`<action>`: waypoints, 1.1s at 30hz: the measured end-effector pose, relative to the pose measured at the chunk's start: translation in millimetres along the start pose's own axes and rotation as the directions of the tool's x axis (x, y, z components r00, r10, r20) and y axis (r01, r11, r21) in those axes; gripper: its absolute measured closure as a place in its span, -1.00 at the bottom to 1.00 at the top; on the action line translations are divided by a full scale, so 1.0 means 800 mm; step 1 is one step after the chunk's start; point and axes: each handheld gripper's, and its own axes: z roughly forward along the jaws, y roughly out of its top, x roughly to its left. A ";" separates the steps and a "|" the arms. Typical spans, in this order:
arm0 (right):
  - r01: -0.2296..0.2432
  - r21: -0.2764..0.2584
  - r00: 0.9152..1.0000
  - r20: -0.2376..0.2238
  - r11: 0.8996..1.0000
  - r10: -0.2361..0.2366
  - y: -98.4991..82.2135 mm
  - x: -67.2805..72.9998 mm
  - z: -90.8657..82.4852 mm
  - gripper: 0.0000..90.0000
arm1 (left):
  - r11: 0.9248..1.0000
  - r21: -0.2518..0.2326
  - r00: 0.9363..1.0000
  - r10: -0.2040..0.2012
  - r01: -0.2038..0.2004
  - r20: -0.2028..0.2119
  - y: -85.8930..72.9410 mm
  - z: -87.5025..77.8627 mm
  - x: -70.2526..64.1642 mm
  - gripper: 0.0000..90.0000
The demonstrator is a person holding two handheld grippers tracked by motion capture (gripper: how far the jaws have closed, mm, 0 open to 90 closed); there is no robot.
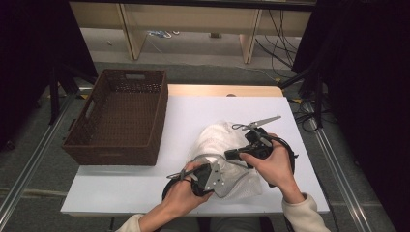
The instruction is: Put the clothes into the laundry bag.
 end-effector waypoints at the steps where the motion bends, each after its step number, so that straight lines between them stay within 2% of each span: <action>1: 0.007 -0.001 1.000 0.005 1.000 -0.007 0.000 0.001 -0.001 1.00 | 0.999 -0.018 1.000 -0.027 0.027 -0.012 0.003 0.003 0.004 0.87; 2: -0.006 0.004 1.000 -0.010 1.000 0.006 0.000 0.003 -0.001 1.00 | 0.999 -0.029 0.999 -0.045 0.044 -0.017 0.005 0.004 0.006 0.88; 5: -0.011 -0.008 1.000 -0.008 1.000 0.011 0.001 0.006 -0.003 1.00 | 0.995 -0.063 0.996 -0.079 0.076 -0.043 0.012 0.011 0.012 0.89; 7: -0.011 -0.001 1.000 -0.004 1.000 0.011 0.001 0.006 -0.005 1.00 | 0.994 -0.066 0.995 -0.093 0.090 -0.047 0.013 0.015 0.014 0.89; 8: -0.013 -0.007 1.000 -0.015 1.000 0.013 0.001 0.006 -0.005 1.00 | 0.991 -0.087 0.993 -0.106 0.101 -0.060 0.014 0.019 0.017 0.89; 10: -0.013 -0.003 1.000 -0.016 1.000 0.013 0.000 0.007 -0.007 1.00 | 0.991 -0.086 0.991 -0.108 0.102 -0.080 0.015 0.024 0.021 0.89; 11: 0.004 -0.010 1.000 -0.012 1.000 -0.004 0.000 0.005 -0.008 1.00 | 0.991 -0.086 0.990 -0.109 0.101 -0.091 0.016 0.026 0.022 0.89; 12: -0.017 -0.011 1.000 -0.012 1.000 0.017 0.000 0.006 -0.008 1.00 | 0.990 -0.096 0.988 -0.111 0.101 -0.107 0.016 0.030 0.024 0.89; 13: 0.000 -0.015 1.000 -0.004 1.000 0.000 0.000 0.003 -0.009 1.00 | 0.991 -0.089 0.987 -0.106 0.096 -0.119 0.017 0.031 0.025 0.88; 15: -0.013 -0.014 1.000 0.002 1.000 0.013 0.000 0.000 -0.011 1.00 | 0.991 -0.087 0.984 -0.113 0.101 -0.138 0.017 0.036 0.028 0.88; 19: -0.031 -0.005 0.999 0.023 1.000 0.031 -0.001 -0.002 -0.009 1.00 | 0.989 -0.094 0.982 -0.125 0.112 -0.143 0.016 0.042 0.032 0.87; 20: -0.032 0.000 0.999 0.025 0.999 0.032 -0.001 -0.003 -0.008 1.00 | 0.990 -0.097 0.984 -0.117 0.104 -0.138 0.016 0.043 0.030 0.86; 21: -0.033 0.011 0.999 0.026 0.999 0.032 -0.001 -0.004 -0.007 1.00 | 0.991 -0.090 0.986 -0.110 0.098 -0.129 0.015 0.041 0.028 0.80; 22: -0.036 0.010 0.999 0.030 0.999 0.036 -0.001 -0.004 -0.005 1.00 | 0.988 -0.108 0.986 -0.126 0.115 -0.107 0.014 0.040 0.025 0.74; 23: -0.026 0.009 0.999 0.042 1.000 0.025 -0.002 -0.005 -0.004 1.00 | 0.987 -0.108 0.987 -0.128 0.118 -0.094 0.013 0.037 0.023 0.61; 24: -0.015 0.011 0.999 0.047 1.000 0.014 -0.001 -0.005 -0.002 1.00 | 0.985 -0.120 0.988 -0.130 0.120 -0.079 0.012 0.035 0.022 0.39; 25: -0.015 0.011 0.999 0.047 1.000 0.014 -0.001 -0.005 -0.002 1.00 | 0.984 -0.126 0.990 -0.133 0.126 -0.055 0.010 0.030 0.020 0.39; 26: -0.010 0.007 0.998 0.060 1.000 0.009 -0.001 -0.002 -0.002 1.00 | 0.985 -0.131 0.991 -0.123 0.116 -0.045 0.008 0.022 0.016 0.25; 27: -0.010 0.007 0.998 0.060 1.000 0.009 -0.001 -0.002 -0.002 1.00 | 0.984 -0.135 0.992 -0.120 0.113 -0.046 0.006 0.016 0.014 0.25; 29: -0.001 0.017 0.998 0.057 1.000 0.000 -0.001 0.000 -0.002 0.96 | 0.979 -0.167 0.991 -0.123 0.113 -0.051 0.001 -0.003 0.010 0.17; 30: 0.003 0.006 0.997 0.080 1.000 -0.003 -0.001 0.001 -0.002 0.93 | 0.978 -0.176 0.990 -0.126 0.113 -0.064 -0.001 -0.012 0.010 0.16; 31: 0.008 -0.002 0.997 0.080 1.000 -0.008 0.000 0.003 -0.002 0.91 | 0.977 -0.185 0.990 -0.125 0.110 -0.070 -0.004 -0.021 0.011 0.16; 32: 0.021 0.001 0.996 0.088 1.000 -0.021 0.000 0.003 -0.002 0.90 | 0.971 -0.203 0.987 -0.141 0.123 -0.076 -0.006 -0.029 0.010 0.15; 33: 0.015 -0.011 0.996 0.092 1.000 -0.014 0.000 0.005 -0.002 0.88 | 0.970 -0.209 0.986 -0.141 0.120 -0.085 -0.009 -0.037 0.010 0.15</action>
